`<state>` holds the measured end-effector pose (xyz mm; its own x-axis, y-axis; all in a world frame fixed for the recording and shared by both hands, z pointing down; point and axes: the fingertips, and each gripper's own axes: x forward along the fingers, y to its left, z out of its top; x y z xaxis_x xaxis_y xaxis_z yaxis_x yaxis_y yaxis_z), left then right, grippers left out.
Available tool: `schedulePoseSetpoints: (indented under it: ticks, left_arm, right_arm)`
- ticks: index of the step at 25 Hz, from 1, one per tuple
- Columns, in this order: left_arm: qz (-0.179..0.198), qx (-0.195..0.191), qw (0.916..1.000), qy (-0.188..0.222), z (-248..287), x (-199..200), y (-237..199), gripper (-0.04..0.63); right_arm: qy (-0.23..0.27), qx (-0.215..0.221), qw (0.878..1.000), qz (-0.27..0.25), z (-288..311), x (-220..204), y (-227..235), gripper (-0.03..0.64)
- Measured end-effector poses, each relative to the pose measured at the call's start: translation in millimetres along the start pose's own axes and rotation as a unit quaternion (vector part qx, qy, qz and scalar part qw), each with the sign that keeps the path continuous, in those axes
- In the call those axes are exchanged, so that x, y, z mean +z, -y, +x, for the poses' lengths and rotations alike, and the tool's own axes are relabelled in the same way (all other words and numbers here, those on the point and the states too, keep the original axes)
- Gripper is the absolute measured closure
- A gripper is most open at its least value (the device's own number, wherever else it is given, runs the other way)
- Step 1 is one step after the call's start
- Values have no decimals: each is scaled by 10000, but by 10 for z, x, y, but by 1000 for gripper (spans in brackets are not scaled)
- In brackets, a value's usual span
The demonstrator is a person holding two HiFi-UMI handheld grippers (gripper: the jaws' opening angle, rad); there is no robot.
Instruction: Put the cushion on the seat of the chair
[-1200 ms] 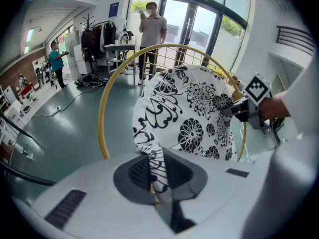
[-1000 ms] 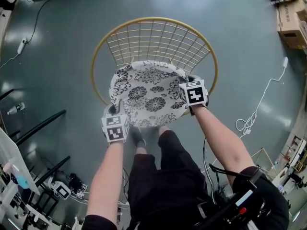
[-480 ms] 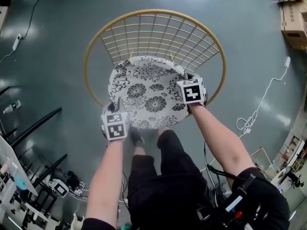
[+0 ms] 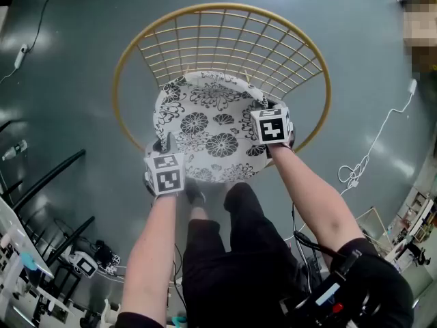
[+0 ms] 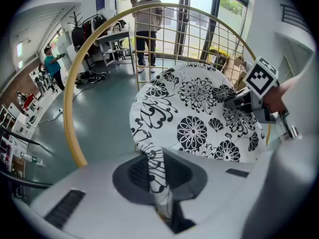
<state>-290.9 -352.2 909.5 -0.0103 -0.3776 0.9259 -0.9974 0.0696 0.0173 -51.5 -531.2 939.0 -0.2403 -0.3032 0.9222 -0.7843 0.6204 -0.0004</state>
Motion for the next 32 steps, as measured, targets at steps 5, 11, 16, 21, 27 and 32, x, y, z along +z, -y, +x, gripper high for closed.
schedulePoseSetpoints:
  ticks: [5, 11, 16, 21, 27, 32]
  left_arm:
    - [6, -22, 10000, -32, 62, -14, -23, 574]
    - [196, 64, 9998, -11, 44, -12, -6, 557]
    - [344, 73, 9994, -15, -4, -32, -9, 476]
    - [488, 113, 9987, 104, -161, 1, -6, 391]
    - [608, 102, 9966, 548, -507, 219, 89, 383]
    - [515, -110, 9930, 1053, -916, 437, 236, 383]
  right_arm:
    - [-18, 6, 10000, -36, 23, -5, -27, 581]
    - [120, -49, 9999, -62, 22, 9, -22, 569]
    - [202, 49, 9998, 3, -12, 21, -49, 500]
    - [332, 26, 9994, -17, -163, 63, -47, 432]
    - [470, -64, 9988, 72, -502, 129, 40, 350]
    - [822, -114, 9965, 121, -926, 208, 30, 353]
